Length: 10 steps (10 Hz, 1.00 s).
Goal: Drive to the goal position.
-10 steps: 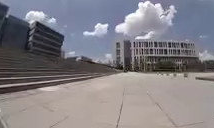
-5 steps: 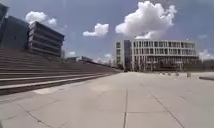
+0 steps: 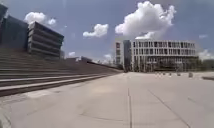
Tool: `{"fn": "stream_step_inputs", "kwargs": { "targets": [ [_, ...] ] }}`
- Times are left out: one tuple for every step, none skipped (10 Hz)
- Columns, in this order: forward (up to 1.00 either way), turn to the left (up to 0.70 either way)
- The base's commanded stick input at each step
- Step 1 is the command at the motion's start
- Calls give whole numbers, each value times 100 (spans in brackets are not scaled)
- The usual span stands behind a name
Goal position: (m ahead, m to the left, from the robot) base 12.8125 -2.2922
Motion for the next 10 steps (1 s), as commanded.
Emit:
{"fn": "stream_step_inputs", "kwargs": {
  "targets": [
    [70,0],
    [70,0],
    [70,0],
    [70,0],
    [70,0],
    [70,0],
    [70,0],
    [70,0],
    [70,0],
    [70,0]
  ]
}}
